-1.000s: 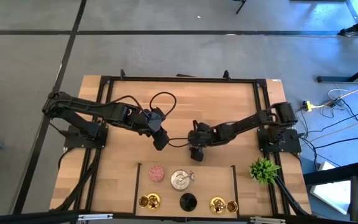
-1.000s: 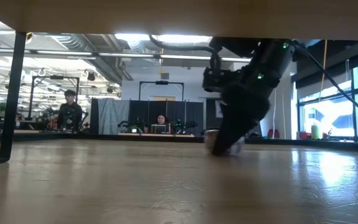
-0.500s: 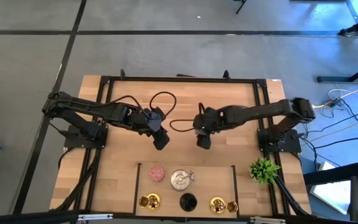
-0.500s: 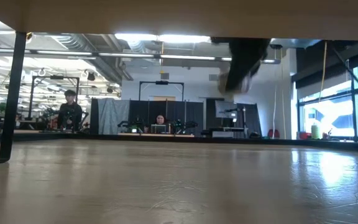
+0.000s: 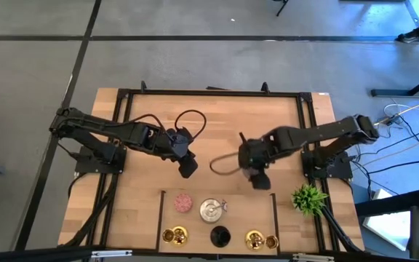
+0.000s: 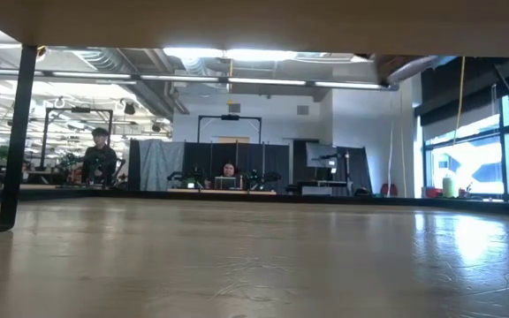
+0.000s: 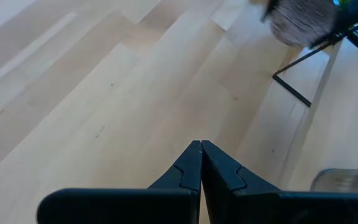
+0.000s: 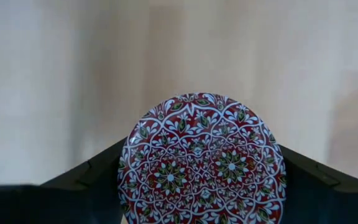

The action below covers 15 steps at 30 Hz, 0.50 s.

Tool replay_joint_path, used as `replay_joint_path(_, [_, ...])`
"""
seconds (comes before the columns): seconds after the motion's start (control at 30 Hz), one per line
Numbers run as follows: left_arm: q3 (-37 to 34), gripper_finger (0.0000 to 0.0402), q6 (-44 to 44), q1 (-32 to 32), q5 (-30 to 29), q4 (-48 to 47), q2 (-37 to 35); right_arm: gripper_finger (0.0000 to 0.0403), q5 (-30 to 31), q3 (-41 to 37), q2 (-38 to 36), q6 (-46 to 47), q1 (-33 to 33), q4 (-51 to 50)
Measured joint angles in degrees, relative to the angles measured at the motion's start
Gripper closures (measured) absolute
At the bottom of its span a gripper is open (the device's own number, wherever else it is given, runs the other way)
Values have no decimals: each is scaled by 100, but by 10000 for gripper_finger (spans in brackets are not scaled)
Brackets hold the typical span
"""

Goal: Pick & Place candle stick holders
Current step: Put the red scented candle on the shelf

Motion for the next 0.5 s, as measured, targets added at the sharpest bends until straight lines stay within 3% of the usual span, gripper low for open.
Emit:
replay_joint_path(0.2, [0, 400, 6, -64, -81, 1, -13, 107, 28, 2, 0, 650, 841, 119])
replay_joint_path(0.5, [0, 400, 212, -275, -135, 2, -16, 107, 488, 487, 0, 1775, 1506, 66])
